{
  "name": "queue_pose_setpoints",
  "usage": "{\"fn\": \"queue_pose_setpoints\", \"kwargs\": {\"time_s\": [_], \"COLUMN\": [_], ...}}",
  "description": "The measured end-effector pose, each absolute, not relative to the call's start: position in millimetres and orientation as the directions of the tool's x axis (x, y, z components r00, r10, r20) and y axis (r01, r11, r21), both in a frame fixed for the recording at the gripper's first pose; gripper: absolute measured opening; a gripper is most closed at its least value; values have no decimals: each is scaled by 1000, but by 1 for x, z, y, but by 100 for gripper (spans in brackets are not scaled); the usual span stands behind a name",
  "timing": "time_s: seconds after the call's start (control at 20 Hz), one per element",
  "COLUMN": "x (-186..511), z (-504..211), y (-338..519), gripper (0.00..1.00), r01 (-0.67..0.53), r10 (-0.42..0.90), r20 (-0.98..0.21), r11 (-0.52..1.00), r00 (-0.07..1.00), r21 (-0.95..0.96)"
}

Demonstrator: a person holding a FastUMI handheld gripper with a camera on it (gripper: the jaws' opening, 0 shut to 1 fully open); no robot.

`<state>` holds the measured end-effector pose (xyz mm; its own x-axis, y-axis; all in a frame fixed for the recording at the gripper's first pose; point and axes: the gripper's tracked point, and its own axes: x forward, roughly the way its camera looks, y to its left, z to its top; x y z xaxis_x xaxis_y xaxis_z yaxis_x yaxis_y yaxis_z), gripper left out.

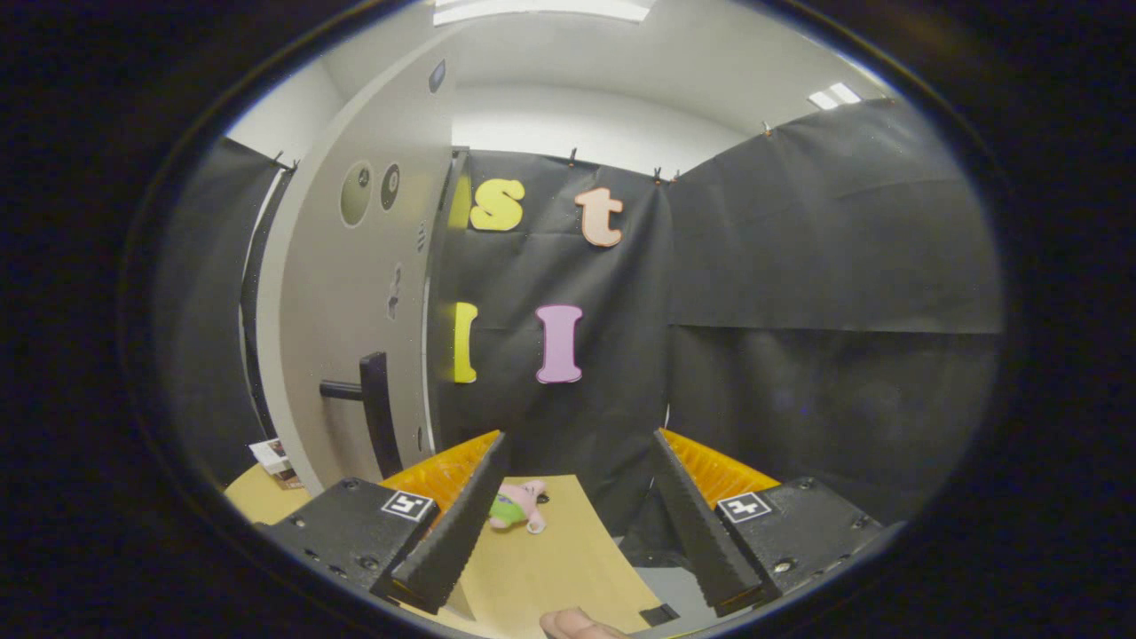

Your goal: Open the shoe cabinet door, grab the shoes and put them into the shoe cabinet, then close the shoe cabinet door.

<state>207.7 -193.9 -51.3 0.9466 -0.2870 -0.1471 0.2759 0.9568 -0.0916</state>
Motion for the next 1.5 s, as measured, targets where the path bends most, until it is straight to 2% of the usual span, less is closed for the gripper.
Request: {"fn": "queue_pose_setpoints", "kwargs": {"time_s": [0.1,0.3,0.4,0.45,0.65,1.2,1.5], "x": [211,207,208,209,209,214,218], "z": [-59,-49,-51,-52,-60,-63,-68], "y": [-176,-172,-162,-160,-143,-79,-56], "gripper": [99,97,96,91,91,91,91], "r01": [237,300,292,289,220,124,74], "r10": [-254,-326,-316,-310,-221,-129,-62], "r20": [-168,-111,-121,-131,-174,-179,-252], "r11": [964,933,939,945,975,992,997], "r00": [952,939,941,942,960,975,966], "r21": [-117,-201,-180,-154,-30,-40,39]}}
